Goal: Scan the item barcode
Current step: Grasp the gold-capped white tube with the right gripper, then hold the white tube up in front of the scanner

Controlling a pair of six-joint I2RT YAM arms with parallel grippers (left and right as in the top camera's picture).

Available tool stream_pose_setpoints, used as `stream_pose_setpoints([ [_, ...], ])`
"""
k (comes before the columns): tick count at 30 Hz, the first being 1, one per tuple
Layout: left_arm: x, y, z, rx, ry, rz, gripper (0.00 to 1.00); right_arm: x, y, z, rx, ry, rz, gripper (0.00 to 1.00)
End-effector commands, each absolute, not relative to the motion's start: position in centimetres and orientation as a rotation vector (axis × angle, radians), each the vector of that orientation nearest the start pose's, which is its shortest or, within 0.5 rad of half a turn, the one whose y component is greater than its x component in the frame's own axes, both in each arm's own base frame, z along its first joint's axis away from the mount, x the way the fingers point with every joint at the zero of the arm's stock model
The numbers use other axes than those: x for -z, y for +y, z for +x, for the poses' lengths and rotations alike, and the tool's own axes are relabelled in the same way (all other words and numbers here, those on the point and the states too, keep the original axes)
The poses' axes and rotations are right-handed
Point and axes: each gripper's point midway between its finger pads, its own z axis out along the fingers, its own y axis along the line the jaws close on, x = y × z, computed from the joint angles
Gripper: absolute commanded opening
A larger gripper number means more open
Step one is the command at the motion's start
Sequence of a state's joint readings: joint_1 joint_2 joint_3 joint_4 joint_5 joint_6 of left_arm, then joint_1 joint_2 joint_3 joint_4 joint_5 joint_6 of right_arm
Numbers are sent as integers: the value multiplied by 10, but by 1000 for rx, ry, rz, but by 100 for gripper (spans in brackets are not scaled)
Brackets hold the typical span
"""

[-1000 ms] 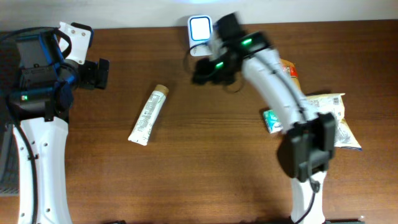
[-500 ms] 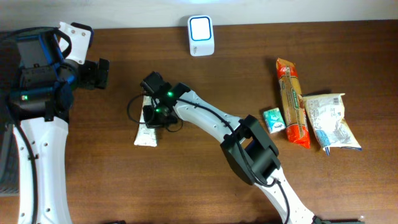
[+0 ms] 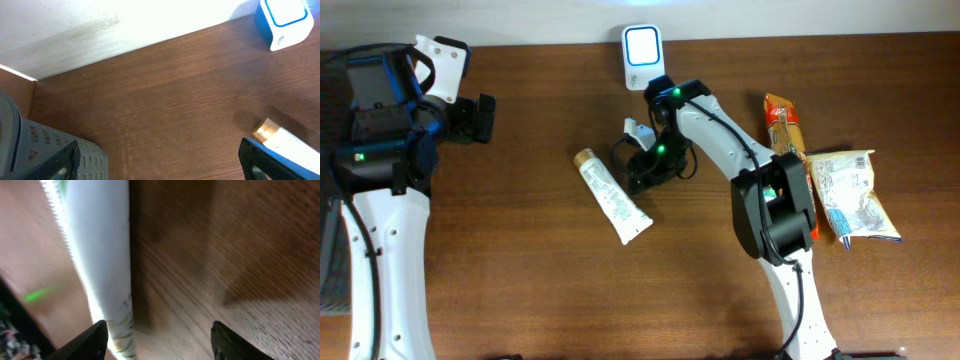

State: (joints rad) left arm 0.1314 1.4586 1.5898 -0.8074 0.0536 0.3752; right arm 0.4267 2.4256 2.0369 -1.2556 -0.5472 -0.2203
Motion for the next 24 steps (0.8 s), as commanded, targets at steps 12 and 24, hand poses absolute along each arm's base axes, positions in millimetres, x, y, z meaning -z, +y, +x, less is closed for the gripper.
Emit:
stream_pose_setpoints([
  [12, -322, 45, 413, -213, 2210, 313, 99, 25, 325, 326, -1077, 3166, -612, 24],
  [24, -322, 45, 413, -213, 2210, 313, 99, -219, 272, 372, -1439, 2407, -778, 4],
])
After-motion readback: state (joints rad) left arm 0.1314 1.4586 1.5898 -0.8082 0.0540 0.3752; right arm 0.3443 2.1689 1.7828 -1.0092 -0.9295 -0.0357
